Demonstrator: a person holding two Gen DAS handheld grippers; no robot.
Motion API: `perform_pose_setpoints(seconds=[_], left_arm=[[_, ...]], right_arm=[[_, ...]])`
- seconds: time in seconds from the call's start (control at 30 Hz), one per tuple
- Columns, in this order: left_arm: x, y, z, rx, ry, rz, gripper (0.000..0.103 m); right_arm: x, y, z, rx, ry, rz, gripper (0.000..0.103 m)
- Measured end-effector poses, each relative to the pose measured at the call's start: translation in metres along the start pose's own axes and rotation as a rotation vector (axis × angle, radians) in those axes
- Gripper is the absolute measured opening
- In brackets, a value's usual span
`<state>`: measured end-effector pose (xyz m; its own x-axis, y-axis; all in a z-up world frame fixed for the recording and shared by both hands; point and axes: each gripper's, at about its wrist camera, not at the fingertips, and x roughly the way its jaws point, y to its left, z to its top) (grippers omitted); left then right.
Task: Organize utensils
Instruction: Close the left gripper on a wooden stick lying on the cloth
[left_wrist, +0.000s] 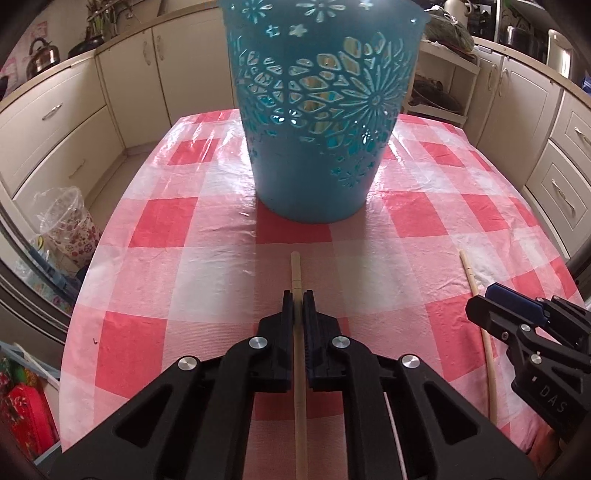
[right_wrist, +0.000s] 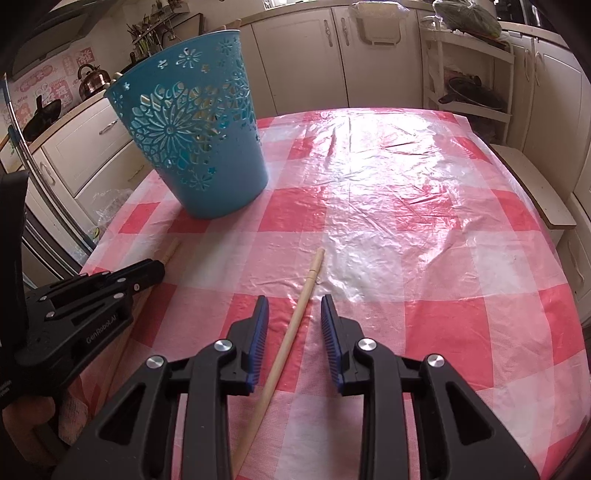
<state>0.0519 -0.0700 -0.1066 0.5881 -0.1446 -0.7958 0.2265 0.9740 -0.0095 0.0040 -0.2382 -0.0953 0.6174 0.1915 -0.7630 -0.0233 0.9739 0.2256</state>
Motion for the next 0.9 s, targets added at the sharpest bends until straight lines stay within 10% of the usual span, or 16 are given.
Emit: perform_pose_setpoints(seconds=[0.9], left_arm=[[0.0, 0.011, -0.003, -0.053, -0.013, -0.064, 0.009]], right_arm=[[0.001, 0.005, 0.002, -0.014, 0.024, 0.013, 0.009]])
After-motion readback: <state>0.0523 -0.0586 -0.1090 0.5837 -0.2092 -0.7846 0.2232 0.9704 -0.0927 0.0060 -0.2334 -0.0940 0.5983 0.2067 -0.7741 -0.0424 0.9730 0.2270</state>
